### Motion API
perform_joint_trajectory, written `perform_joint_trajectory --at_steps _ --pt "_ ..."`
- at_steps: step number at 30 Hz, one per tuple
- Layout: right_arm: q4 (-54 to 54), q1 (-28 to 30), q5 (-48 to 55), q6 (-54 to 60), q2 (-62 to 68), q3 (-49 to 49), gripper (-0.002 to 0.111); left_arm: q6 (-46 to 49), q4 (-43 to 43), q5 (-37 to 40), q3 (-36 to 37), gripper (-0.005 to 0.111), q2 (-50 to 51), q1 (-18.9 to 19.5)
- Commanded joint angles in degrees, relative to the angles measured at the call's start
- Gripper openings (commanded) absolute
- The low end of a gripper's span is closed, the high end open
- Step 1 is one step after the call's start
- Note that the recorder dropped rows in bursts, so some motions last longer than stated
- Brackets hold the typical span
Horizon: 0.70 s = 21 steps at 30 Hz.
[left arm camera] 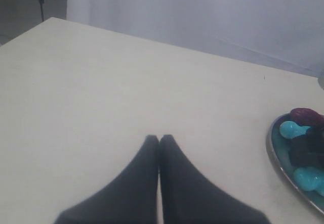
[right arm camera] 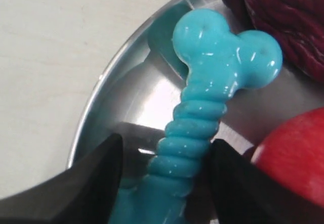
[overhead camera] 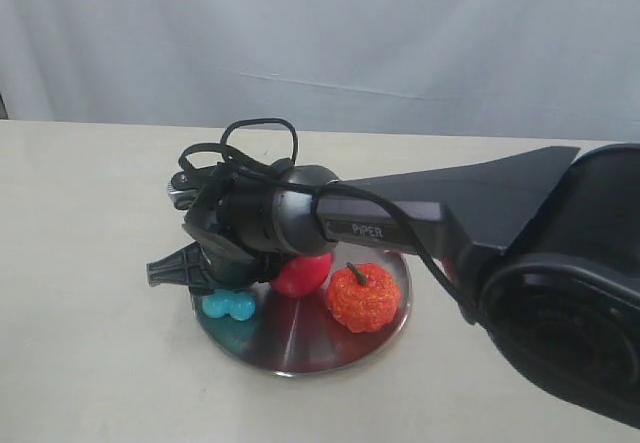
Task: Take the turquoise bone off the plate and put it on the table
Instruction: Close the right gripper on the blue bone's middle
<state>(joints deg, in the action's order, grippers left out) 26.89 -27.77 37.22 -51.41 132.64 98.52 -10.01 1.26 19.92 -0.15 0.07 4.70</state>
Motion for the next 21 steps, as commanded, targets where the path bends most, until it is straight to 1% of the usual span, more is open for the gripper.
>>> perform_joint_trajectory --at_steps 1,10,12,14,19,21 --pt "0.7 0.4 0.1 -0.4 1.0 0.1 0.05 -0.1 0.0 -0.3 0.1 0.0 -0.1 0.1" --pt "1.7 0.4 0.1 -2.8 1.1 0.1 0.05 -0.1 0.0 -0.3 0.1 0.0 -0.1 0.1" --pt "1.7 0.4 0.2 -2.8 1.1 0.1 0.047 -0.1 0.0 -0.3 0.1 0.0 -0.1 0.1" --pt "1.7 0.4 0.5 -2.8 1.1 0.1 0.04 -0.1 0.0 -0.3 0.1 0.0 -0.1 0.1" --pt "1.8 0.4 0.8 -2.8 1.1 0.1 0.011 -0.1 0.0 -0.3 0.1 0.0 -0.1 0.1" --pt "1.9 0.4 0.8 -2.8 1.1 0.1 0.003 -0.1 0.0 -0.3 0.1 0.0 -0.1 0.1"
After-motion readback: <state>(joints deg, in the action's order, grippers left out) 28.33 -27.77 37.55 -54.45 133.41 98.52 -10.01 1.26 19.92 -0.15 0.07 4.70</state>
